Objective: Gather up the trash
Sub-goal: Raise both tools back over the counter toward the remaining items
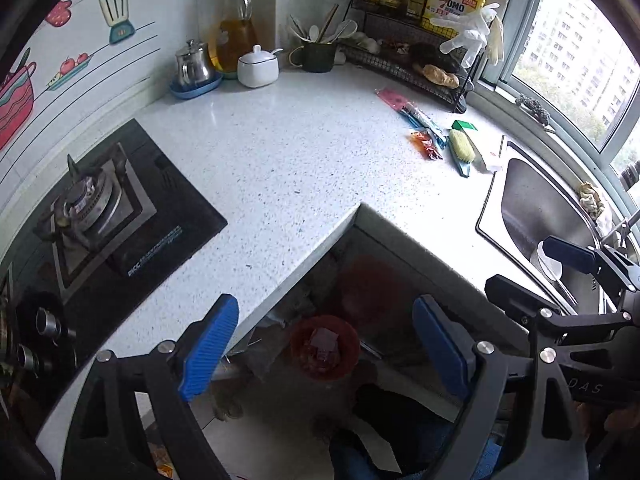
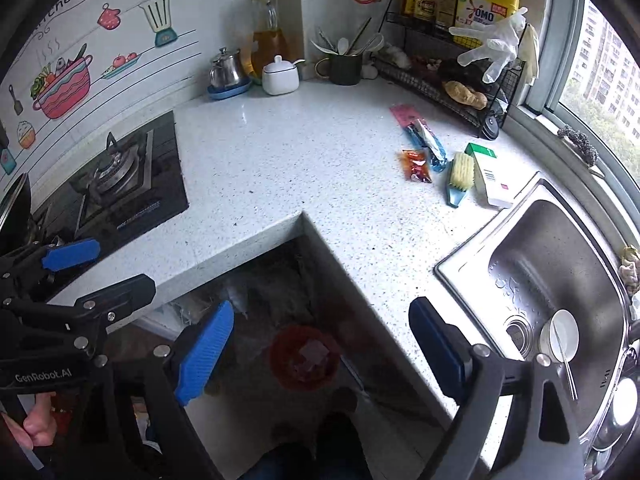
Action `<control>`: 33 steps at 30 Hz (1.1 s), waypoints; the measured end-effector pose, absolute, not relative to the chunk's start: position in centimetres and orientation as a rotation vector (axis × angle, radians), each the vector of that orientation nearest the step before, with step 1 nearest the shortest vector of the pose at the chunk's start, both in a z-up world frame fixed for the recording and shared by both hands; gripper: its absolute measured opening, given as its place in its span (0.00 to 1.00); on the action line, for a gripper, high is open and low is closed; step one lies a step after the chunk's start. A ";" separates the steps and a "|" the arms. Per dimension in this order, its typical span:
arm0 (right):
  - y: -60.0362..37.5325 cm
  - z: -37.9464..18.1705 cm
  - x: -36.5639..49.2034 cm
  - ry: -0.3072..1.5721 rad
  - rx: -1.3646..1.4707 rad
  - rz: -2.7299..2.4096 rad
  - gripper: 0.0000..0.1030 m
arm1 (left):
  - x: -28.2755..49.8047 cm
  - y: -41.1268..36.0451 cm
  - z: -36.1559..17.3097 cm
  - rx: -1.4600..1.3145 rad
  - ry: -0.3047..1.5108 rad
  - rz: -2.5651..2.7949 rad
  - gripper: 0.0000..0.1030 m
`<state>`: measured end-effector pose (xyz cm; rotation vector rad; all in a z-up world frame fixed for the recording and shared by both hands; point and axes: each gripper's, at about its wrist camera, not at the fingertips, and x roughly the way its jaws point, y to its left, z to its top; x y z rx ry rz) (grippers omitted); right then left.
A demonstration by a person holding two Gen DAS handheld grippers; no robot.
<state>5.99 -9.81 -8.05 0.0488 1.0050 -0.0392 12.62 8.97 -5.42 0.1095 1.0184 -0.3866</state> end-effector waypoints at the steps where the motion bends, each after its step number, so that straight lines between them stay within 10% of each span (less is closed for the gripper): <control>1: -10.3 -8.0 6.3 1.005 0.054 -0.050 0.86 | 13.3 8.4 -5.3 0.118 1.018 -0.398 0.85; 33: -28.4 -14.1 23.2 1.189 0.293 -0.133 0.77 | 36.0 -11.4 -12.5 0.257 1.172 -0.501 0.85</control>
